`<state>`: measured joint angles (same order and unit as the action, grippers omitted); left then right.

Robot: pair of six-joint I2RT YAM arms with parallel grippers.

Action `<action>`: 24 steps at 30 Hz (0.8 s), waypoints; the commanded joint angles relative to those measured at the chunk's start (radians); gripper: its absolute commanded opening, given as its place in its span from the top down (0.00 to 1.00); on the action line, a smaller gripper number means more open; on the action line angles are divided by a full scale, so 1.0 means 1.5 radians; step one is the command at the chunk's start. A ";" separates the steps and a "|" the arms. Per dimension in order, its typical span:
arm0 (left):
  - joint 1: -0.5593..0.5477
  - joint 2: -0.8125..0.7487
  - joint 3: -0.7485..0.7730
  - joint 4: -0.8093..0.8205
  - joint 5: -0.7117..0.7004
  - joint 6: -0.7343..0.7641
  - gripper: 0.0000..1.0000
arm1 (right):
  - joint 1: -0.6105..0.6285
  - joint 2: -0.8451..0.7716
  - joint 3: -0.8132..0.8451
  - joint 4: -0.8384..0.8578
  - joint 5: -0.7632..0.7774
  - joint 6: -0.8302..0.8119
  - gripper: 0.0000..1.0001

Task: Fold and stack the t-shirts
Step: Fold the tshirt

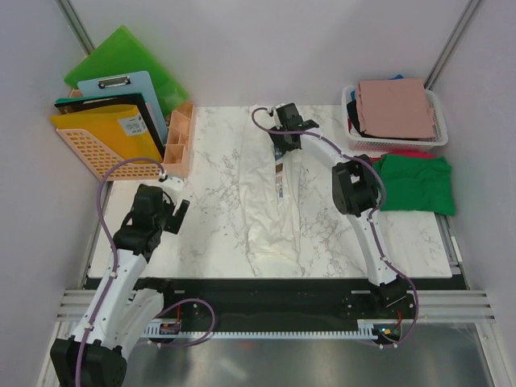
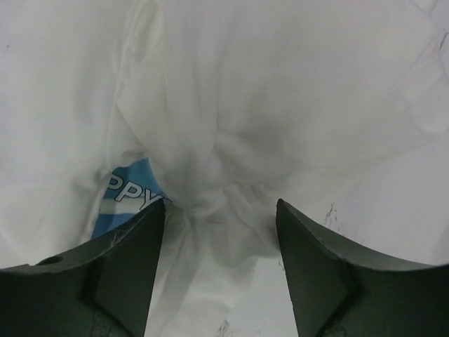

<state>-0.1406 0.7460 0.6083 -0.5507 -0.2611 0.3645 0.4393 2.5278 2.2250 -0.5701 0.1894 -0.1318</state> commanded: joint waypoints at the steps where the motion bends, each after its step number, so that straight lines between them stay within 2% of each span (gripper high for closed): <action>1: 0.004 -0.001 -0.002 0.001 0.000 0.001 0.00 | -0.002 -0.083 -0.056 0.047 0.013 0.002 0.27; 7: 0.004 -0.008 -0.002 0.001 0.008 0.001 0.00 | -0.001 -0.212 -0.167 0.069 0.013 0.010 0.26; 10: 0.004 -0.008 -0.001 0.000 0.011 0.002 0.00 | 0.000 -0.281 -0.249 0.082 -0.011 0.013 0.26; 15: 0.004 -0.011 -0.001 -0.004 0.015 0.004 0.00 | -0.002 -0.369 -0.314 0.063 -0.055 0.030 0.29; 17: 0.004 -0.016 -0.002 -0.005 0.017 0.004 0.00 | -0.001 -0.402 -0.353 0.050 -0.083 0.049 0.34; 20: 0.004 -0.013 0.000 -0.006 0.023 0.003 0.00 | -0.001 -0.418 -0.400 0.053 -0.157 0.073 0.55; 21: 0.004 -0.010 0.000 -0.006 0.024 0.002 0.00 | 0.001 -0.416 -0.403 0.053 -0.170 0.077 0.66; 24: 0.004 -0.003 0.004 -0.005 0.024 0.001 0.00 | 0.001 -0.391 -0.403 0.053 -0.176 0.083 0.69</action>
<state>-0.1406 0.7391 0.6064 -0.5533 -0.2459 0.3645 0.4366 1.9186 1.6321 -0.4896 -0.0036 -0.0479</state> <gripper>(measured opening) 0.997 0.316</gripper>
